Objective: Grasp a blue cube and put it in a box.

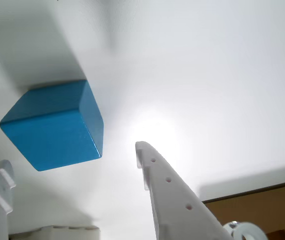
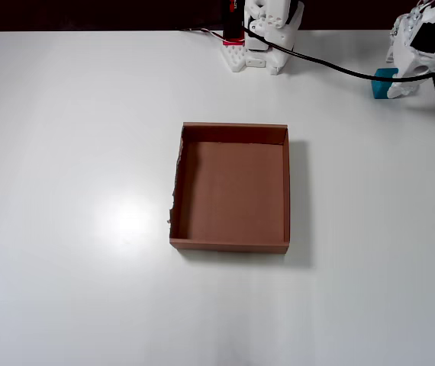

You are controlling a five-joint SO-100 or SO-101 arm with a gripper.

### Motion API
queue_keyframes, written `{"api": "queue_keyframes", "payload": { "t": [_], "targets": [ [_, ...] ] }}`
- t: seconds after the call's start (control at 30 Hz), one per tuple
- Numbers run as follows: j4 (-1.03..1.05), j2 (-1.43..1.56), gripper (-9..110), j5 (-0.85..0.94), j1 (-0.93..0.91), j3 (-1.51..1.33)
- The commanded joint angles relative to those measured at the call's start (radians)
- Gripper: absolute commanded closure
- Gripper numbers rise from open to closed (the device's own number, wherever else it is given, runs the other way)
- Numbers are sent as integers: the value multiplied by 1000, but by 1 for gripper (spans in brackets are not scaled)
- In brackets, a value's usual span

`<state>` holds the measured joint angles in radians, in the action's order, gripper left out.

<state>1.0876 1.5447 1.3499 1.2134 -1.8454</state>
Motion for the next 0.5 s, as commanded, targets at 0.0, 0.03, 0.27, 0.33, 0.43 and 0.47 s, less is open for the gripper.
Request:
{"api": "queue_keyframes", "payload": {
  "t": [0.0, 0.03, 0.27, 0.33, 0.43, 0.47],
  "targets": [
    [-6, 41, 69, 14, 64, -3],
    [-8, 41, 69, 14, 64, -8],
    [-32, 52, 69, 11, 67, -26],
    [-60, 51, 70, 3, 69, -28],
    [-98, 51, 70, -14, 69, -31],
    [-107, 51, 71, -15, 69, -32]
  ]
}}
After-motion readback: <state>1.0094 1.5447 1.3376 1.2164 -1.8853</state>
